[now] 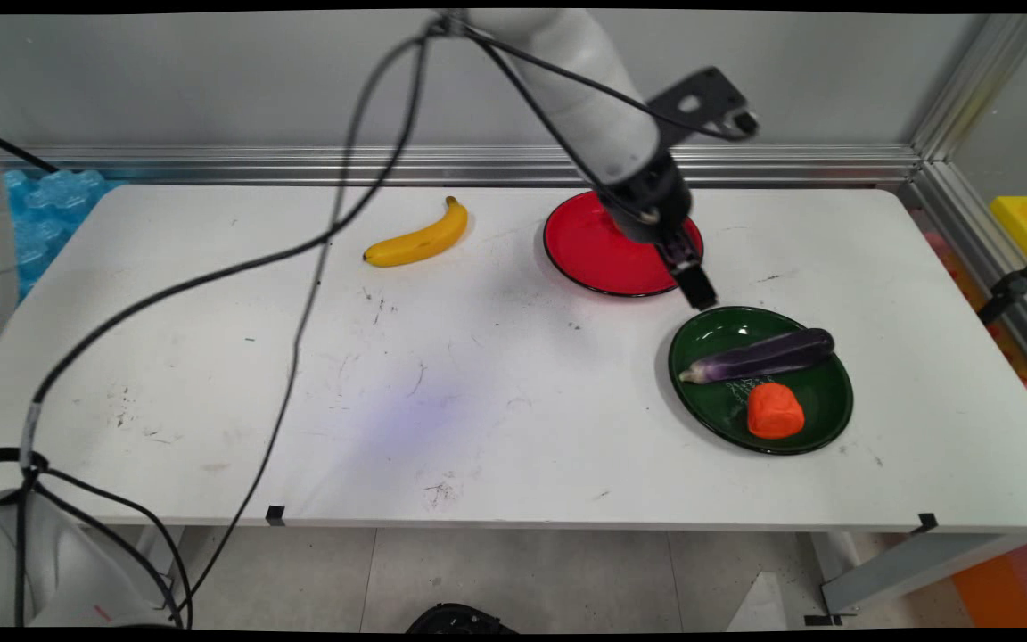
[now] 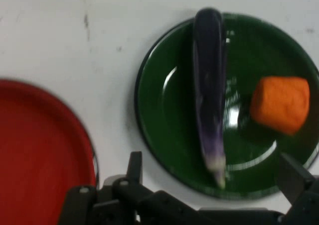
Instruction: Pick up the eggplant from the green plate
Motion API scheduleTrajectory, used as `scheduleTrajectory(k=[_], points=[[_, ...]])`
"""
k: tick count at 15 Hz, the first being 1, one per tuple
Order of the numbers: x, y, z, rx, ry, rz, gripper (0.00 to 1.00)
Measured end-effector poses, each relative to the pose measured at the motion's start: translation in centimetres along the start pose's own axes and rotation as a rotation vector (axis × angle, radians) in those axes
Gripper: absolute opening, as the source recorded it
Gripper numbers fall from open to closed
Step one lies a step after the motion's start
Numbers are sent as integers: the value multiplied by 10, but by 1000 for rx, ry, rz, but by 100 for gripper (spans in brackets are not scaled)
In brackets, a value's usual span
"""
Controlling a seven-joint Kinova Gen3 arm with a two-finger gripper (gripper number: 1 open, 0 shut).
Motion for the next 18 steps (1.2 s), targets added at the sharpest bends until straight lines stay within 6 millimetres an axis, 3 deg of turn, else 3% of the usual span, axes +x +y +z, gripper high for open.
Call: scheduleTrajectory(k=[3,10,16,17,18], points=[[18,6,41,-2,1,16,100],[42,15,113,-14,-18,10,100],[49,17,148,-18,-37,-15,100],[50,17,151,-18,-38,-17,0],[51,17,154,-19,-39,-19,0]])
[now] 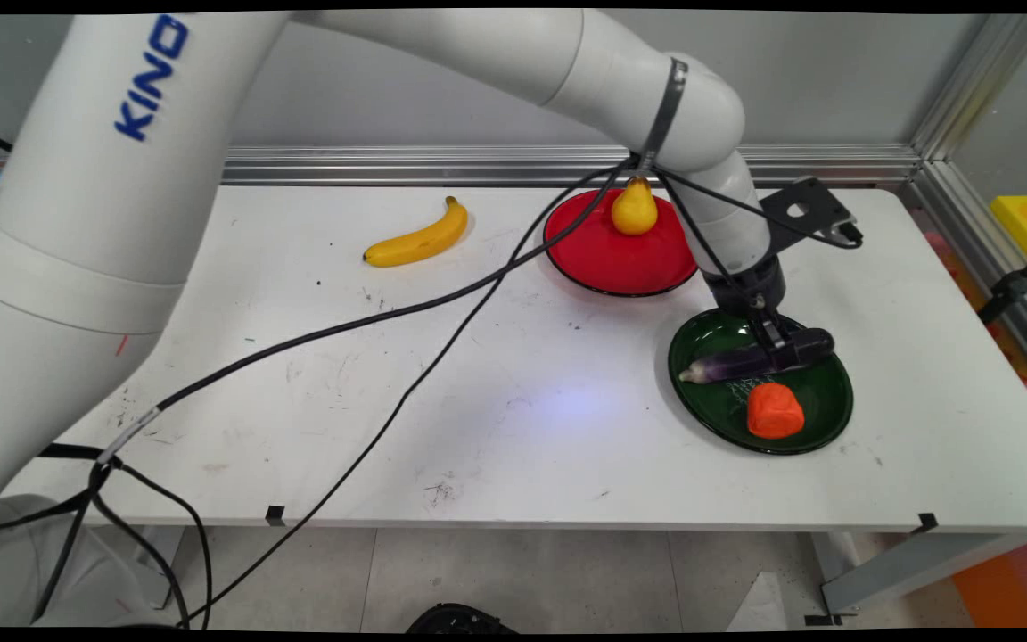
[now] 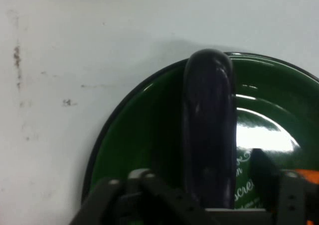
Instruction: Pick up the eggplant from the green plate, then place the picked object on the table
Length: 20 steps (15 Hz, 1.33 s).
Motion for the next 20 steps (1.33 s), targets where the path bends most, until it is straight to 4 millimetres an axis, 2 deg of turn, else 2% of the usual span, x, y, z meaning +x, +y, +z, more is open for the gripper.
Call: scheduleTrajectory(k=[6,12,16,20], points=[[1,-1,10,-4,-7,-6,0],[-2,-3,1,6,-10,1,0],[-5,-2,-22,14,-8,15,0],[-3,1,-60,17,11,35,0]])
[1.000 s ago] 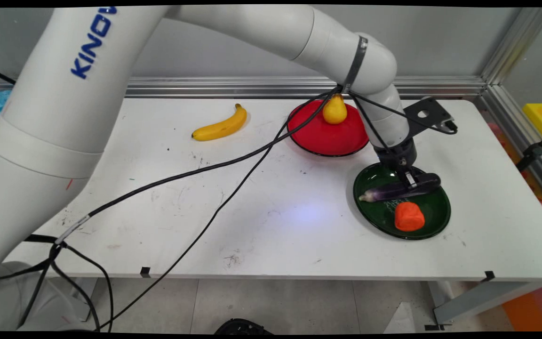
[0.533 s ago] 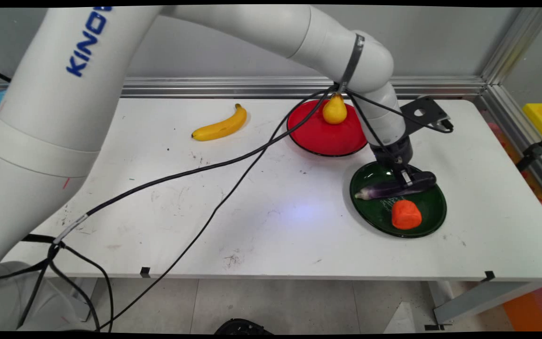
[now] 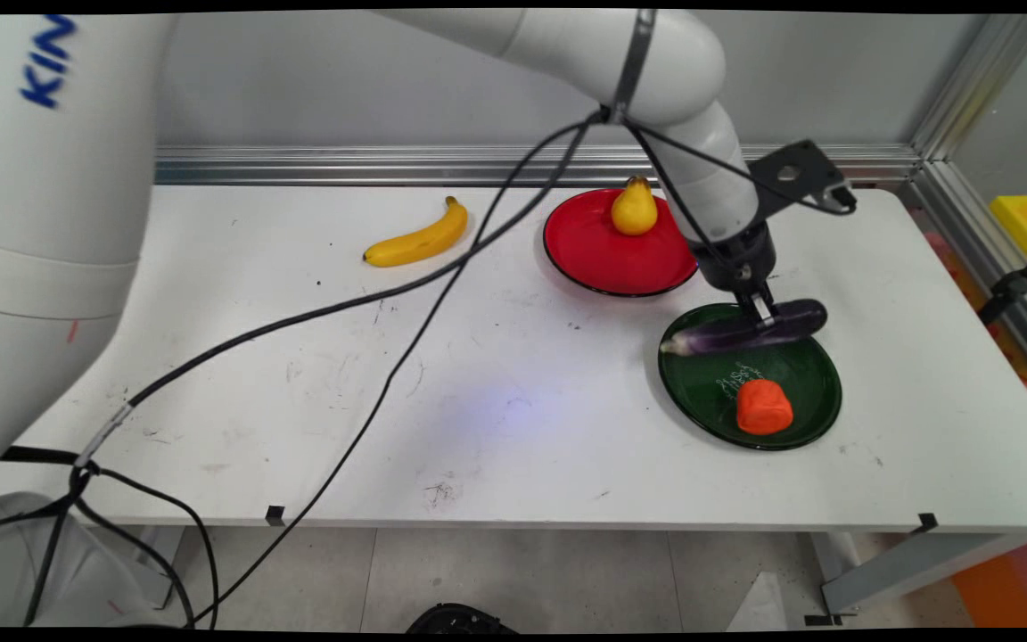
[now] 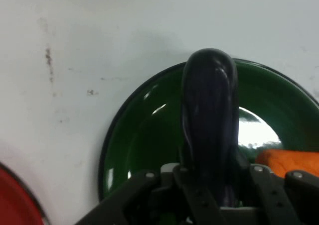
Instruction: Place the picked object on the table
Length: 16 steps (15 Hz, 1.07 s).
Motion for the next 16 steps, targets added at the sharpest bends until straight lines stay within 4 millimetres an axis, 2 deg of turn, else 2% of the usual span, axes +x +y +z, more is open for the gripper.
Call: scheduleTrajectory(k=[4,6,11,13,16], points=[[-7,0,-33,9,-4,15,0],[-20,-2,-54,17,-20,26,0],[-74,-15,-101,40,-100,57,0],[-97,-21,-109,51,-132,66,0],[-121,-26,-108,63,-158,75,0]])
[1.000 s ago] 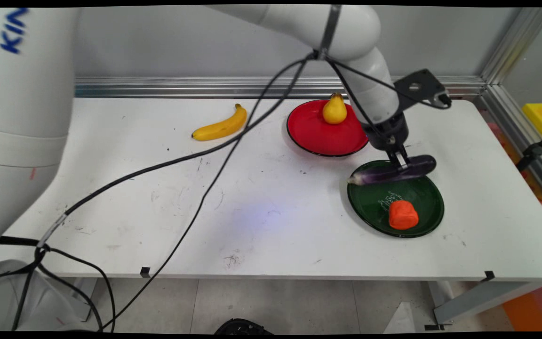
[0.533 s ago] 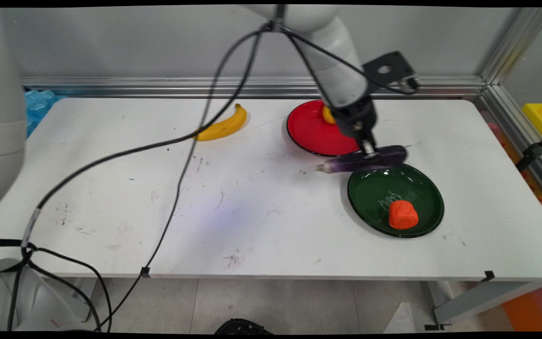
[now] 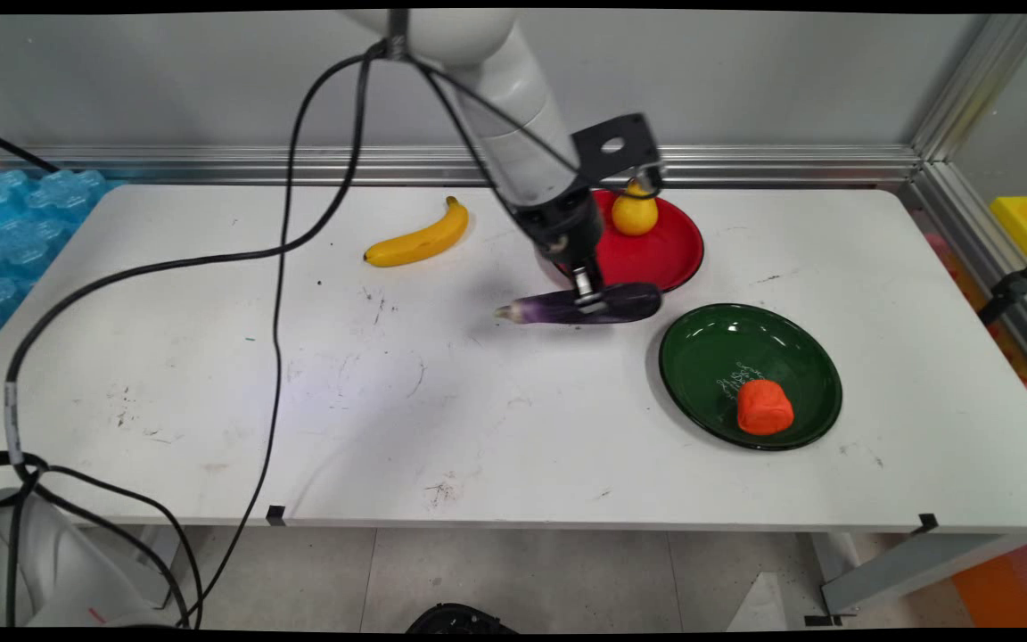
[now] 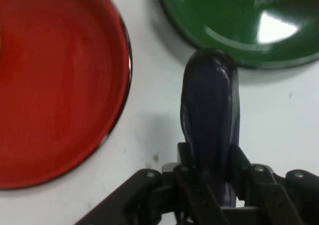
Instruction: Place the picked object on the table
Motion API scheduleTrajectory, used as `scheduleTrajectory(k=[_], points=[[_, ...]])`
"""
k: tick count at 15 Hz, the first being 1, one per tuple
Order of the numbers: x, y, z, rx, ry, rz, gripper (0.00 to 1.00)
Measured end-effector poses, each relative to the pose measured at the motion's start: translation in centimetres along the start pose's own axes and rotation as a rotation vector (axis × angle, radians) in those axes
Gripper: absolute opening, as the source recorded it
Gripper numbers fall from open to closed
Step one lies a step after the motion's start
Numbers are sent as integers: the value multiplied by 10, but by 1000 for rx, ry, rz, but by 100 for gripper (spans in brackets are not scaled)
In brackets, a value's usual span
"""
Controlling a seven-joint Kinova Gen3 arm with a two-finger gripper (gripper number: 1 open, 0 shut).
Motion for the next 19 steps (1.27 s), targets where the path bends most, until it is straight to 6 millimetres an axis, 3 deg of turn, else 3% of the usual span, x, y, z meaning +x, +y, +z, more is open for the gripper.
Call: scheduleTrajectory(k=[5,8,12,13,16,19], points=[[-26,0,32,-1,-16,28,0],[-31,-4,57,1,-12,37,0],[-35,-9,76,2,2,42,0],[-35,-10,79,3,11,37,100],[-34,-14,78,10,37,27,100],[-34,-13,63,7,55,25,100]])
